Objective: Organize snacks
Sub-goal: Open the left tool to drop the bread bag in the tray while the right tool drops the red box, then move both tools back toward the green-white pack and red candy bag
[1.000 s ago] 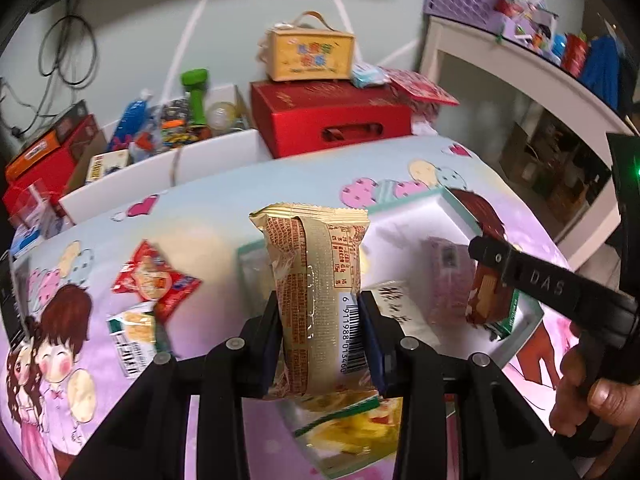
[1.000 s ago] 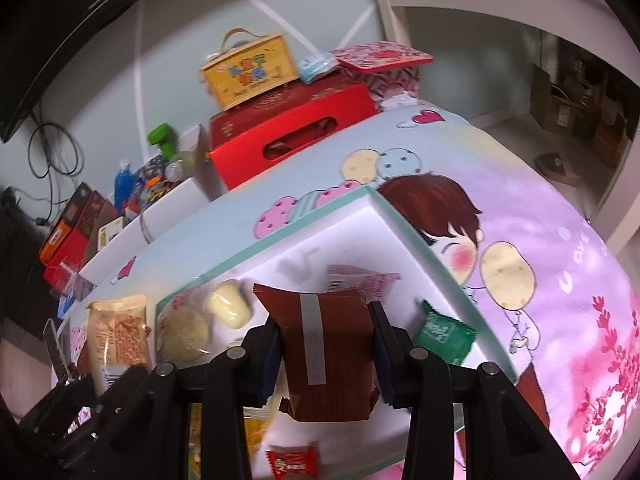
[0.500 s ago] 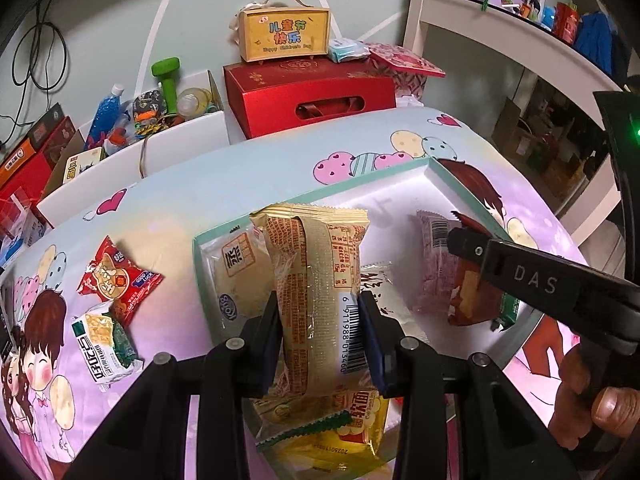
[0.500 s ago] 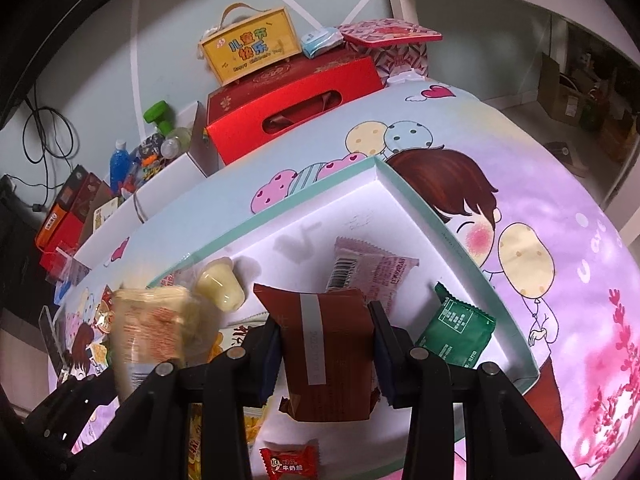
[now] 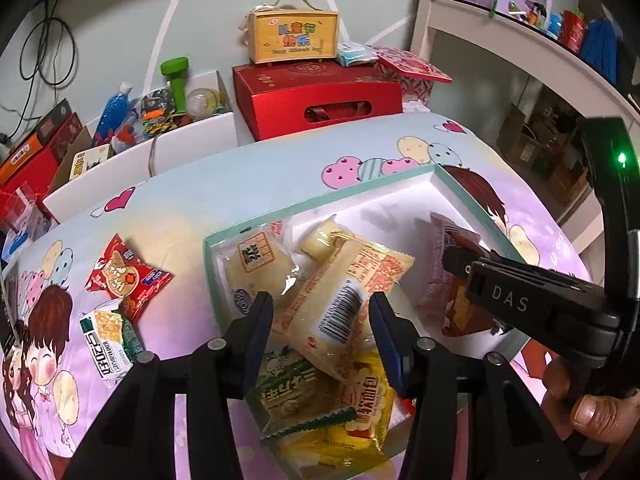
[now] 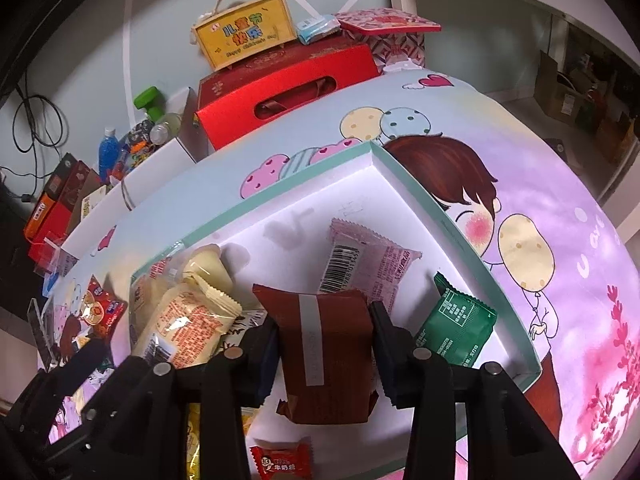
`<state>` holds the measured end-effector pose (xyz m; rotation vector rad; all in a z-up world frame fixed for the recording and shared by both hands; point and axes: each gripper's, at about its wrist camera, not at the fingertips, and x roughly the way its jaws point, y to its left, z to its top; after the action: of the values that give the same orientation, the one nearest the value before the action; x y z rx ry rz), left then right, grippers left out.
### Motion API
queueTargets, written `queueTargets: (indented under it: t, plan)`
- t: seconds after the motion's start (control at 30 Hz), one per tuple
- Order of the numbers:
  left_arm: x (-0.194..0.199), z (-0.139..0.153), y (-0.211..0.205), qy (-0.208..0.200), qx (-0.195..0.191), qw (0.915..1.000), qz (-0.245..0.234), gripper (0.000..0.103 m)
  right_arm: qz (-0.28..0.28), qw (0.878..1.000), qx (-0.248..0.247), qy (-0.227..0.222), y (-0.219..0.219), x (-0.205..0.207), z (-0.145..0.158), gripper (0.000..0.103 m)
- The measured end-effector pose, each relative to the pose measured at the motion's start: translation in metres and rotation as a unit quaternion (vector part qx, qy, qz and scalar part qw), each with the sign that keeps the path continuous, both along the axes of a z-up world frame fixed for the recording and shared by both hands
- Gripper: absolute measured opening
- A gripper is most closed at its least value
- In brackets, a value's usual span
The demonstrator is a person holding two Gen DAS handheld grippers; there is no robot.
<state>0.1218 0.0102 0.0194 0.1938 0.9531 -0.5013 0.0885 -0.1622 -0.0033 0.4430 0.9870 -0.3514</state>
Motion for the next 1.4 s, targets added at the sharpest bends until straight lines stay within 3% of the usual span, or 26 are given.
queueTargets:
  t: [0.2, 0.33, 0.47, 0.53, 0.77, 0.83, 1.07, 1.27, 1.4]
  plan:
    - [0.006, -0.002, 0.01, 0.003, 0.0, 0.9997, 0.022, 0.06, -0.003, 1.0, -0.006, 0.007, 0.0, 0.001, -0.001, 0.065]
    - [0.009, -0.003, 0.017, 0.006, 0.0, 0.9993, 0.036, 0.071, -0.005, 1.0, -0.009, 0.009, -0.001, 0.001, -0.002, 0.073]
    - [0.013, -0.005, 0.026, 0.01, -0.008, 0.9987, 0.049, 0.073, -0.008, 1.0, -0.011, 0.01, -0.002, 0.001, -0.001, 0.078]
    - [0.015, -0.006, 0.029, 0.013, -0.01, 0.9982, 0.057, 0.081, -0.009, 1.0, -0.014, 0.009, -0.002, 0.001, 0.0, 0.086]
    - [0.021, -0.008, 0.044, 0.009, -0.008, 0.9962, 0.086, 0.087, -0.004, 1.0, -0.028, 0.005, 0.001, 0.002, 0.002, 0.102]
    - [0.023, -0.008, 0.049, 0.007, -0.01, 0.9958, 0.09, 0.092, -0.002, 1.0, -0.031, 0.004, 0.003, 0.003, 0.003, 0.103]
    - [0.027, -0.01, 0.063, 0.0, -0.01, 0.9935, 0.113, 0.095, 0.006, 1.0, -0.029, -0.012, 0.009, 0.003, 0.005, 0.103]
    - [0.031, -0.007, 0.082, -0.005, -0.028, 0.99, 0.138, 0.095, 0.003, 0.999, -0.042, -0.02, 0.016, 0.005, 0.011, 0.103]
    - [0.034, -0.006, 0.096, -0.003, -0.041, 0.9873, 0.153, 0.102, 0.018, 0.999, -0.043, -0.02, 0.024, 0.009, 0.013, 0.103]
